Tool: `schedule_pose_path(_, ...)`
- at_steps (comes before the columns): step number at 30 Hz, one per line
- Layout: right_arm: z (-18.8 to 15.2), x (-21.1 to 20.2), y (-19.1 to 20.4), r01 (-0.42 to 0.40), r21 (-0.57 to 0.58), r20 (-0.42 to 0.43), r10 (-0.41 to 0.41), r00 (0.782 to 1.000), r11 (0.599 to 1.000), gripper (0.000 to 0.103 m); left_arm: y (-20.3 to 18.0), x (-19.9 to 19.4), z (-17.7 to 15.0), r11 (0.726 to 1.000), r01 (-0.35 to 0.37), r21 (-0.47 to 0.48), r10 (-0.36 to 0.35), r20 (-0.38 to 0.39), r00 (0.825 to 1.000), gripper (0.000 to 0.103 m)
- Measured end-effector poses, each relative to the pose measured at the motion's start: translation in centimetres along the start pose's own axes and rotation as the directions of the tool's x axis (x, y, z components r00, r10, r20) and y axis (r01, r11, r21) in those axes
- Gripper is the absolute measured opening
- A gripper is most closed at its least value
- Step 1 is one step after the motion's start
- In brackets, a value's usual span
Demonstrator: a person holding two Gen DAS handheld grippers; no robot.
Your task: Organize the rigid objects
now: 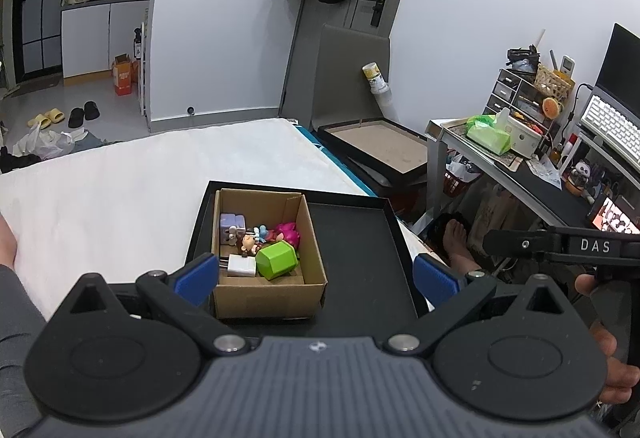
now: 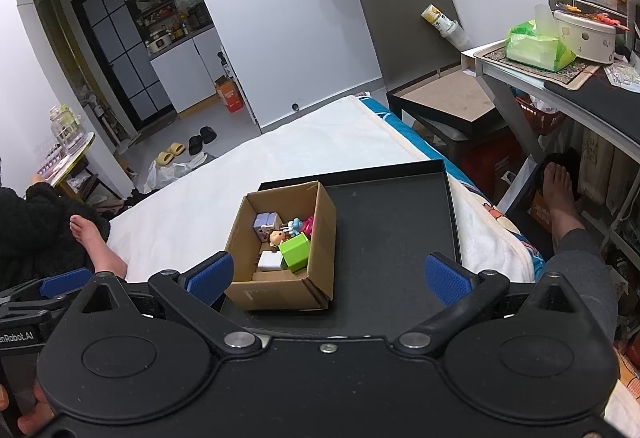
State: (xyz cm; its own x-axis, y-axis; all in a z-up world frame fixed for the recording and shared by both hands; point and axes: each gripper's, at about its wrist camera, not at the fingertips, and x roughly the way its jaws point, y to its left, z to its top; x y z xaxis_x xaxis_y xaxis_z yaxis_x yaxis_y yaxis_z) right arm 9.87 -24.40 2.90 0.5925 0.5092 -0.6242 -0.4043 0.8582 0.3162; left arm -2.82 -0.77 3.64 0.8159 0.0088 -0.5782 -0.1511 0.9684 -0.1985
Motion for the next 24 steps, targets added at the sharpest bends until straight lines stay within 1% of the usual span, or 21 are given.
schedule_pose_path(24,-0.32,0.39,-0.24,0.006,0.015,-0.015,-0.006,1.000,1.000,0.103,0.20,0.57,-0.30,1.000,-0.007,-0.002,0.007,-0.022,1.000,0.102)
